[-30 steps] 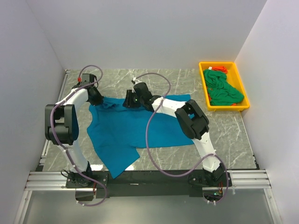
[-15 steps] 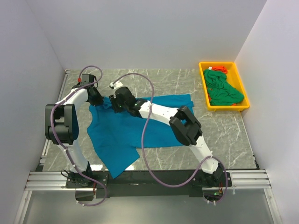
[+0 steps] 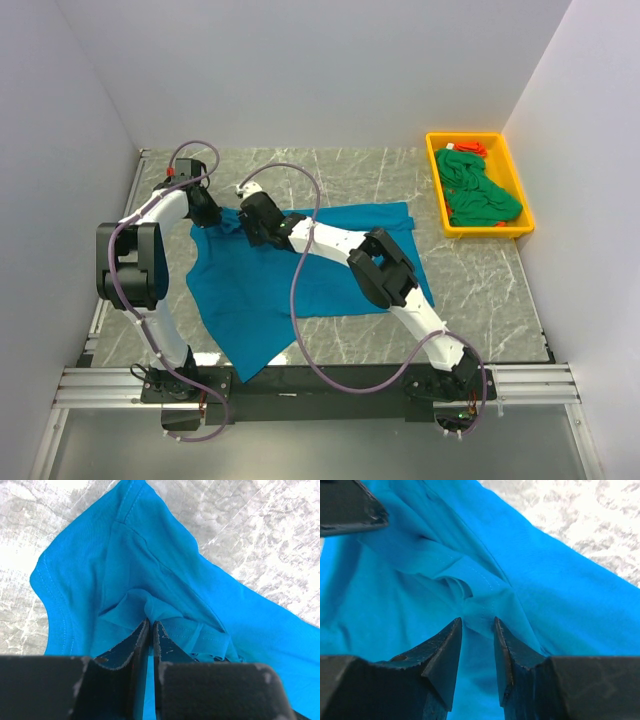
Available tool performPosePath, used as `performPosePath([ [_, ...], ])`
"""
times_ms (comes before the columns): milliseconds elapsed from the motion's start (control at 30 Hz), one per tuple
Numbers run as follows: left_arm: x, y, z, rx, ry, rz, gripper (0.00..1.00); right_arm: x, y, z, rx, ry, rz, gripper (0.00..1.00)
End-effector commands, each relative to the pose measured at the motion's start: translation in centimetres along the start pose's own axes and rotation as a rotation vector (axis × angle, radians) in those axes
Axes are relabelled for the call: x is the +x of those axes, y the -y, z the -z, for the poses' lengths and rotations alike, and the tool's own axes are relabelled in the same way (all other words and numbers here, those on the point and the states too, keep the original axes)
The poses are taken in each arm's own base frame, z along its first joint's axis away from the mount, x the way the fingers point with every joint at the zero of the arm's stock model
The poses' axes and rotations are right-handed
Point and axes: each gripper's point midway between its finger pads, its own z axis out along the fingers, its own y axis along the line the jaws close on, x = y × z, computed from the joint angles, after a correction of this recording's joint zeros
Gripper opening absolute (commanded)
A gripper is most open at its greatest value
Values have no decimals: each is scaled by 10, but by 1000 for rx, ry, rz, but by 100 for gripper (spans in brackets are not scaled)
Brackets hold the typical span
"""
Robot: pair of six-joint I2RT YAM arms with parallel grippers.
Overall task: Fold and stack the t-shirts
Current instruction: Fold the tshirt
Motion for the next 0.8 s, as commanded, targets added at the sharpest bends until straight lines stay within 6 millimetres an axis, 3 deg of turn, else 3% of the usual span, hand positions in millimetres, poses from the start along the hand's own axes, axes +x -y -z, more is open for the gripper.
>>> performPosePath([
  [0, -10, 10, 8, 34, 27, -2, 13, -17, 1, 0, 22, 36, -17, 39],
  [167, -10, 9, 8, 30, 27, 0, 13, -13, 2, -5, 25, 29, -24, 36],
  [333, -10, 8, 8, 26, 29, -3, 13, -14, 1, -3, 21, 31, -21, 24],
  [567, -10, 7, 11, 24, 35, -1, 13, -28, 0, 12, 8, 66, -22, 4],
  [767, -8, 5, 19, 27, 39, -8, 13, -35, -3, 29, -18, 72, -3, 0],
])
